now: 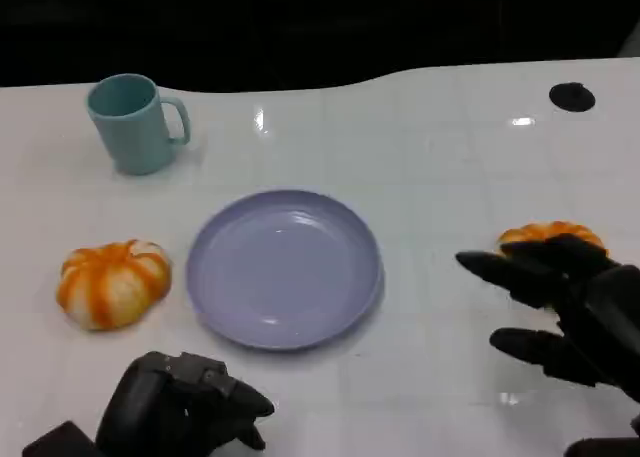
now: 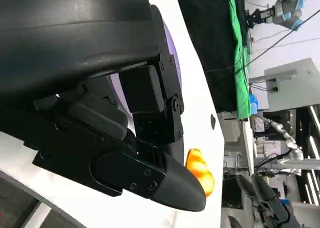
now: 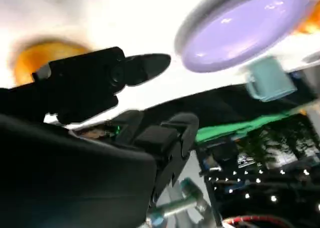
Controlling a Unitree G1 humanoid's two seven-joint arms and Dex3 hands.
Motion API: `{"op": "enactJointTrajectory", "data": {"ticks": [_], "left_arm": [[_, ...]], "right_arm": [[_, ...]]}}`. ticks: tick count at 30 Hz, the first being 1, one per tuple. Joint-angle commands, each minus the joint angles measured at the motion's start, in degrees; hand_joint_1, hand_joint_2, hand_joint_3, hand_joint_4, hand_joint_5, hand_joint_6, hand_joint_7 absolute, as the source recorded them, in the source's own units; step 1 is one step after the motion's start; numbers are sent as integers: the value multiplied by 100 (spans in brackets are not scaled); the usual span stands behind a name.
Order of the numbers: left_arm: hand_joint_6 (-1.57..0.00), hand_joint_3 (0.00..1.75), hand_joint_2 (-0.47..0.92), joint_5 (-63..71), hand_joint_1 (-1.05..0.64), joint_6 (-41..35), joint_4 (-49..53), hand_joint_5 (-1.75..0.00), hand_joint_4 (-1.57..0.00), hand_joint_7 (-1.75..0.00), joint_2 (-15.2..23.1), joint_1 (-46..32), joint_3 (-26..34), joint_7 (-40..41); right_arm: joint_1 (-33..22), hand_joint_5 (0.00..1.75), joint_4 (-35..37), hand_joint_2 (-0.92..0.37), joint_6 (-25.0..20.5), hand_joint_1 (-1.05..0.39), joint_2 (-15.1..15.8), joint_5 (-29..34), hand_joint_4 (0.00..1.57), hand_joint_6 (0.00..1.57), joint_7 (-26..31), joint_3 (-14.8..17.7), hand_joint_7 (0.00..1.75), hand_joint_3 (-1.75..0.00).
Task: Grasp the bread from the table and place it into the plate.
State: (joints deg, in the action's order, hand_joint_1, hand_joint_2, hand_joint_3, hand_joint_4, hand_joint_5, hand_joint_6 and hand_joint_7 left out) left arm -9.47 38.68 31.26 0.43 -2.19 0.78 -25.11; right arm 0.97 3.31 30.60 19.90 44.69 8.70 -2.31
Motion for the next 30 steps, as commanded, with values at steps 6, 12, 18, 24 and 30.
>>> {"op": "enactJointTrajectory", "data": {"ticks": [6, 12, 18, 24, 30], "left_arm": [[-145, 0, 90, -43, -105, 4, 52, -92, -125, -34, 56, 24, 45, -4], [-145, 0, 90, 1, -105, -19, 22, -93, -125, -36, 65, 5, 44, 43], [-144, 0, 90, -40, -105, 21, 57, -93, -125, -36, 63, 24, 53, -10], [-144, 0, 91, -8, -105, 16, 63, -93, -125, -37, 65, 23, 57, 19], [-144, 1, 91, 7, -105, 89, 86, -93, -125, -38, 64, 22, 63, 15]], "right_arm": [[74, 39, -809, -92, -1582, -61, 501, 1415, 0, 26, -210, -266, 0, -10], [219, 33, -860, -89, -2357, -60, 606, 1867, 0, 29, -647, -576, 2, -4], [591, 44, -499, -86, -2789, -56, 643, 1988, 0, 35, -877, -876, 2, 0], [1087, 43, 248, -81, -3195, -54, 611, 2228, 13, 42, -783, -1269, 2, 0], [1616, 23, 1237, -80, -3424, -49, 526, 2201, 29, 46, -395, -1647, 1, 0]]}}
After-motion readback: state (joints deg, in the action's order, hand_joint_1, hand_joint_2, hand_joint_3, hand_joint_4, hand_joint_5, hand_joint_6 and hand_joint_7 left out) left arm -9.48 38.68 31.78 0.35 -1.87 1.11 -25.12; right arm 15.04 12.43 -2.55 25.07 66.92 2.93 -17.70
